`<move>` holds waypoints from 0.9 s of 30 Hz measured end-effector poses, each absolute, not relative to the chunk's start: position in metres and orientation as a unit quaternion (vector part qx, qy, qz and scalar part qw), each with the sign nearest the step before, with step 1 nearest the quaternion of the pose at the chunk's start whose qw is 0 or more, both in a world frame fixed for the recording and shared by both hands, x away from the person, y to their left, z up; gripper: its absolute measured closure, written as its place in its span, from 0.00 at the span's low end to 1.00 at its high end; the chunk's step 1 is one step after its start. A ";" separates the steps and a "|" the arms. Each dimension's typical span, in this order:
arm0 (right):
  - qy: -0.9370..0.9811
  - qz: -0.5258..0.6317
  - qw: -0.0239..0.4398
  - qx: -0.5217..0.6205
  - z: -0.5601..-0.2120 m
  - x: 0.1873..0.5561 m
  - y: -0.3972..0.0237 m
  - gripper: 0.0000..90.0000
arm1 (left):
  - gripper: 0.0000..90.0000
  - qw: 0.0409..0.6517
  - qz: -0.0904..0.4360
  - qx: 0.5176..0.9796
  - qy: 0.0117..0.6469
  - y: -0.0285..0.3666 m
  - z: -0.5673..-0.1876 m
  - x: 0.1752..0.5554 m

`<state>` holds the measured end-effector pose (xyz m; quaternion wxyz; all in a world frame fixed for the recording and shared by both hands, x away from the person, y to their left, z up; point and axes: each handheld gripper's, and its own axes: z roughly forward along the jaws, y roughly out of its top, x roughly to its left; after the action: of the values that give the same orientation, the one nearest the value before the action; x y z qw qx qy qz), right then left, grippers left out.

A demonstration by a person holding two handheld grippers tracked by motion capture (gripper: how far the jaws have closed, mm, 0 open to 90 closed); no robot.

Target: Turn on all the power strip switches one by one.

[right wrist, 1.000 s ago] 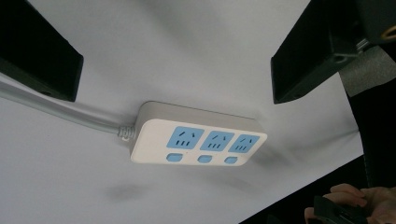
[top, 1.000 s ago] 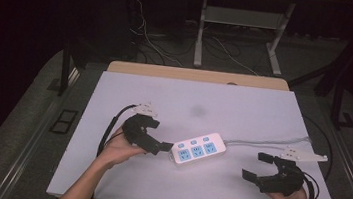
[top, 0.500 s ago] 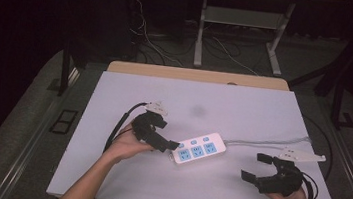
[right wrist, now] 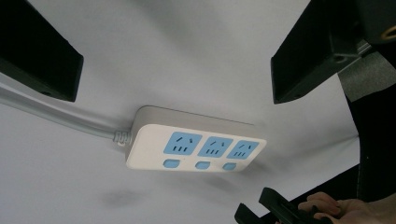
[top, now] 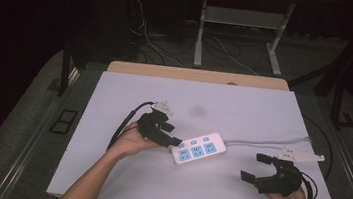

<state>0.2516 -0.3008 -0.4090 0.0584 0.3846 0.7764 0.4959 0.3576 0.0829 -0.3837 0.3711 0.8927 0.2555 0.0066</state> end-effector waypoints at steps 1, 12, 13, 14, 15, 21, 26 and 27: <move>0.776 0.496 0.059 0.384 -0.409 0.252 -0.301 0.02 | 0.51 0.368 0.007 0.895 0.253 0.082 -0.384 0.358; 0.780 0.492 0.058 0.382 -0.410 0.252 -0.299 0.02 | 0.87 0.356 -0.008 0.904 0.237 0.068 -0.385 0.366; 0.780 0.493 0.058 0.382 -0.410 0.252 -0.299 0.02 | 0.90 0.354 -0.008 0.905 0.236 0.067 -0.385 0.366; 0.780 0.493 0.058 0.382 -0.410 0.252 -0.299 0.02 | 0.96 0.352 -0.010 0.906 0.233 0.066 -0.386 0.367; 0.780 0.493 0.057 0.382 -0.410 0.252 -0.299 0.02 | 0.98 0.350 -0.009 0.908 0.231 0.064 -0.387 0.367; 0.781 0.492 0.057 0.380 -0.410 0.251 -0.299 0.02 | 0.99 0.334 -0.012 0.915 0.226 0.058 -0.392 0.368; 0.782 0.491 0.057 0.380 -0.410 0.252 -0.298 0.02 | 0.99 0.325 -0.012 0.919 0.222 0.054 -0.397 0.368; 0.782 0.491 0.057 0.379 -0.410 0.251 -0.298 0.02 | 0.99 0.323 -0.012 0.920 0.221 0.054 -0.398 0.368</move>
<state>0.2514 -0.2983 -0.4100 0.0569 0.3790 0.7824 0.4908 0.3678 0.0536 -0.3977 0.3228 0.9204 0.2205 -0.0121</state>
